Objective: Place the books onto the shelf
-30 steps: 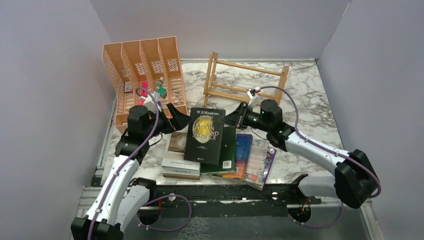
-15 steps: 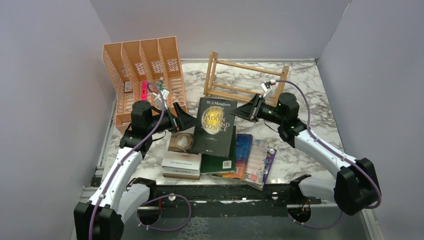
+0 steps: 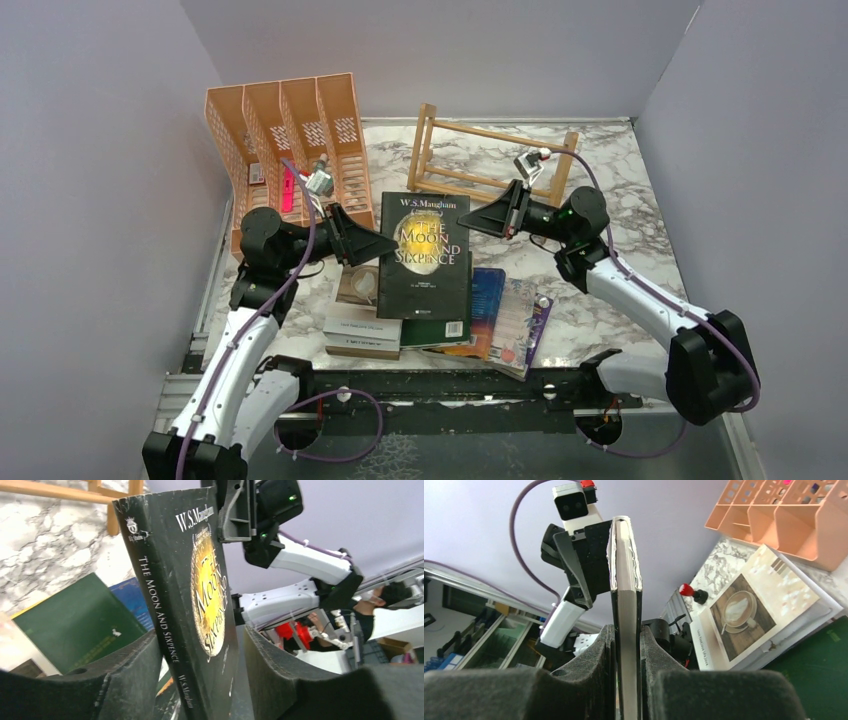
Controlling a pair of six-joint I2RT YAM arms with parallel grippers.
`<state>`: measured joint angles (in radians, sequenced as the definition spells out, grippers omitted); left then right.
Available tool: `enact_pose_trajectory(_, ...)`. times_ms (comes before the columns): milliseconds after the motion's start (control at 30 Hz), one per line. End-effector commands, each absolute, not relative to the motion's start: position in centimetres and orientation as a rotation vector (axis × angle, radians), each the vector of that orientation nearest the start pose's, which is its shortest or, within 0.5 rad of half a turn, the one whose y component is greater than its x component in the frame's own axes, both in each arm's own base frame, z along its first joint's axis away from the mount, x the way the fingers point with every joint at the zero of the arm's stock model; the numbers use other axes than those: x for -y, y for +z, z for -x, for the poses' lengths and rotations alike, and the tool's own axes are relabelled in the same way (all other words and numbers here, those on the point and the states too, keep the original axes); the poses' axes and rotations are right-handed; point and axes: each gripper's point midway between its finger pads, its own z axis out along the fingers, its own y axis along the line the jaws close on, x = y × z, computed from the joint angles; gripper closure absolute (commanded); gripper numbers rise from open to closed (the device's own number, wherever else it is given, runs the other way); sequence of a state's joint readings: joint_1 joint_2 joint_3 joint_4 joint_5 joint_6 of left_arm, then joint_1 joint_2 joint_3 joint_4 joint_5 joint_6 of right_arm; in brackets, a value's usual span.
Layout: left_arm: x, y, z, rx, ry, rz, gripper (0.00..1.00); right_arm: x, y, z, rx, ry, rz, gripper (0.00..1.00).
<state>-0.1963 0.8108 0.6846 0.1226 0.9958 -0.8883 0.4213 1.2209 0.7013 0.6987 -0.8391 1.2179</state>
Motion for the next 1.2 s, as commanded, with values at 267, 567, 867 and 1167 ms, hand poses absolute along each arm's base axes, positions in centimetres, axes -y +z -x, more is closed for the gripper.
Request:
enact_pose_trajectory(267,21.1,32.6,-19.0,-1.742,-1.702,-0.142,0.62,-28.1,34.3,-24.2,-1.622,1.980,0.143,0.99)
enact_pose_trajectory(567,23.4,31.4,-19.1,-1.781,-1.749,-0.135,0.70,-28.3,32.8,-24.8,-1.652,1.972,0.102,0.99)
enact_pose_trajectory(867,23.5,31.2,-19.8,-1.762,-1.712,-0.148,1.00,-28.4,31.3,-25.2,-1.692,1.928,0.092,0.97)
enact_pose_trajectory(1167,22.0,33.7,-22.6,-1.711,-1.407,-0.196,1.00,-26.9,28.2,-27.1,-1.832,1.567,0.051,0.24)
